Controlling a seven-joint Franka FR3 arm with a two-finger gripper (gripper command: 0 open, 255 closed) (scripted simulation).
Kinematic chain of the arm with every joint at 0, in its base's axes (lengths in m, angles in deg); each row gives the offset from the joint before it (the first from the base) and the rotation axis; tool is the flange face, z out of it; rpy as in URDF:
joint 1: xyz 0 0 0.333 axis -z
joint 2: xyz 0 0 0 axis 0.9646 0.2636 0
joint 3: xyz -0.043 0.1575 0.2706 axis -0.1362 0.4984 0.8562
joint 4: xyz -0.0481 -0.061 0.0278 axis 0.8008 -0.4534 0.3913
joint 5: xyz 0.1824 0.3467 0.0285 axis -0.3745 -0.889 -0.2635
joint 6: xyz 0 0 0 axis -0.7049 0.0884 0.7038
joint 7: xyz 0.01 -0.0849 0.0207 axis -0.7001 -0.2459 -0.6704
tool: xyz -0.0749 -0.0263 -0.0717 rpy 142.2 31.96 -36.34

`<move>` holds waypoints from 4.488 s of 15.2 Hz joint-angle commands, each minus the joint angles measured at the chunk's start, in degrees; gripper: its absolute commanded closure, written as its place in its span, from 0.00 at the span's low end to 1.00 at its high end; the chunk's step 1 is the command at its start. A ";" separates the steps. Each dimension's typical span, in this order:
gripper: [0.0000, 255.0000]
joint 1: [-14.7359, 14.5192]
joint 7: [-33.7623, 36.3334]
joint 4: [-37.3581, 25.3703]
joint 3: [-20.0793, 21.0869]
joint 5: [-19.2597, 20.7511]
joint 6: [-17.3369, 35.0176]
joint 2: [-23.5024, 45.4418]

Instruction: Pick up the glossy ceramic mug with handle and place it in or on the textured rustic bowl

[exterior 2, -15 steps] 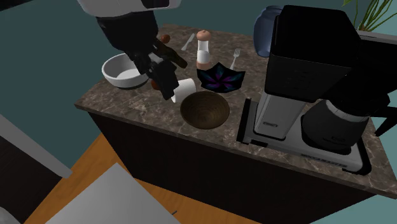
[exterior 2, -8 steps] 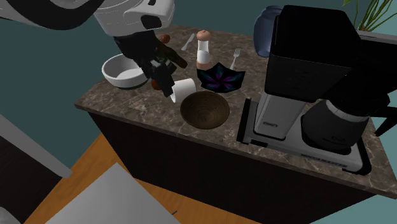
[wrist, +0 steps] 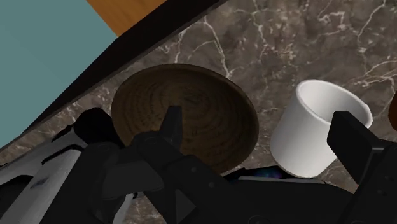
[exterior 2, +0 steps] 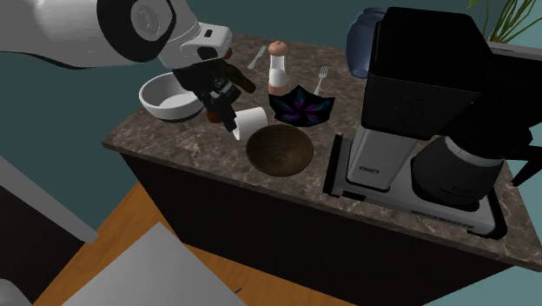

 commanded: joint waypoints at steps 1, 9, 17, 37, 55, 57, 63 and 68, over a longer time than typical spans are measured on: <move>0.00 1.14 4.23 -1.98 2.57 3.50 1.52 4.57; 0.00 1.47 24.51 -13.18 8.39 24.01 2.05 26.16; 0.00 0.84 28.16 -13.24 6.55 29.34 5.40 31.36; 1.00 1.06 27.25 -13.49 6.75 28.46 4.73 30.60; 1.00 2.14 18.47 -18.63 8.33 19.52 -5.12 22.61; 1.00 2.17 17.66 -19.48 8.38 18.80 -6.34 21.96; 1.00 2.23 15.46 -22.34 8.46 16.97 -10.14 20.32; 1.00 4.79 8.79 -15.05 5.48 12.95 -6.90 13.02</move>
